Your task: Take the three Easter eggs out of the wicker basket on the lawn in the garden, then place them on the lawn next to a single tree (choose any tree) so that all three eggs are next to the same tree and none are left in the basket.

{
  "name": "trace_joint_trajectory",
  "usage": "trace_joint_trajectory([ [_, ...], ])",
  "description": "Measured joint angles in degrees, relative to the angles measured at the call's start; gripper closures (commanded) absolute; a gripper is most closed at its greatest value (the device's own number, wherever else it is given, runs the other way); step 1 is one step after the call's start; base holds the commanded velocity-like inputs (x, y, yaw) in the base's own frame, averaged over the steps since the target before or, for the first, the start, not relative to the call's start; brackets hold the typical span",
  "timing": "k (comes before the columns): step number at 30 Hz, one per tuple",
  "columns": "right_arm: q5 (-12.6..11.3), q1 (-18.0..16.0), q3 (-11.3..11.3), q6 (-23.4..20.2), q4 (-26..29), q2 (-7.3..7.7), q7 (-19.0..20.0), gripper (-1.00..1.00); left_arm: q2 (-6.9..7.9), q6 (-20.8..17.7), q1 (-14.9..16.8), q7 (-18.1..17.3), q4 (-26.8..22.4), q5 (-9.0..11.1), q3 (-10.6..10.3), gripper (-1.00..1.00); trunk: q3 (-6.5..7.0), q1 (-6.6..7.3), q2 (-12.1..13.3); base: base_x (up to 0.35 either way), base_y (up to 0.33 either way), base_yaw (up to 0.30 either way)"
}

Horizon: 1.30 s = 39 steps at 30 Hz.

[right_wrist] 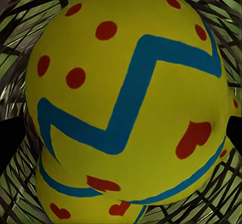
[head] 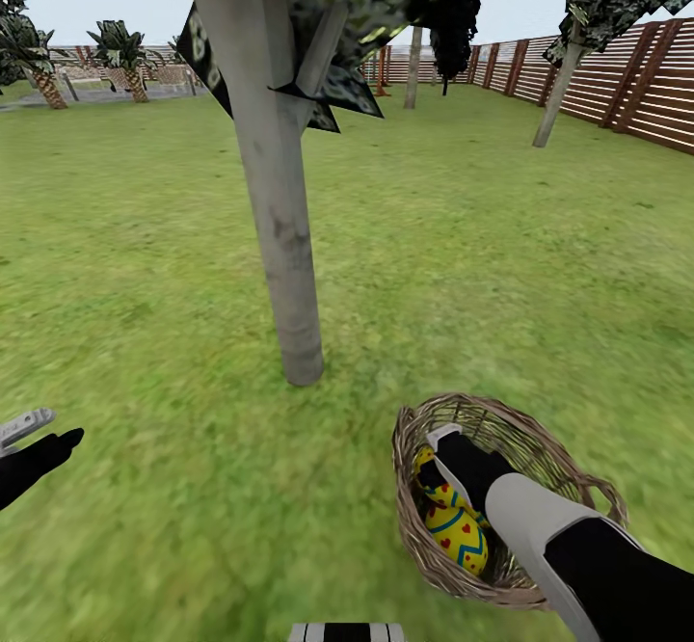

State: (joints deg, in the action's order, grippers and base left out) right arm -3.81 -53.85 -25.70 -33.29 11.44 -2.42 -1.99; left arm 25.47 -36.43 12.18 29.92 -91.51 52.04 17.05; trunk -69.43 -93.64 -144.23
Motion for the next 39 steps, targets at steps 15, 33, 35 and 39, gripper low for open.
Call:
trace_joint_trajectory([
  [15,0.0,-0.3,0.0,0.0,0.0,0.12,0.0,-1.0,0.0,0.0,0.0,0.0,0.0,0.0,0.0,-1.0,-0.66,-0.08,0.0,0.0,0.0,0.0],
  [33,0.3,-0.8,-0.1,0.1,-0.1,0.34,-0.3,-1.0,-0.04,0.1,0.0,0.1,0.0,0.0,0.1,-1.0,-1.76,-0.2,-0.1,0.0,0.0,0.0],
  [35,0.3,-0.8,-0.2,0.1,-0.1,0.36,-0.3,-1.0,-0.07,0.1,0.0,0.1,0.0,0.0,0.1,-1.0,-1.77,-0.2,-0.1,0.0,0.0,0.0],
  [39,0.4,-0.7,-0.1,0.2,-0.1,0.38,-0.3,-1.0,-0.06,0.1,0.0,0.1,0.0,0.0,0.1,-1.0,-1.77,-0.2,-0.1,0.0,0.0,0.0],
])
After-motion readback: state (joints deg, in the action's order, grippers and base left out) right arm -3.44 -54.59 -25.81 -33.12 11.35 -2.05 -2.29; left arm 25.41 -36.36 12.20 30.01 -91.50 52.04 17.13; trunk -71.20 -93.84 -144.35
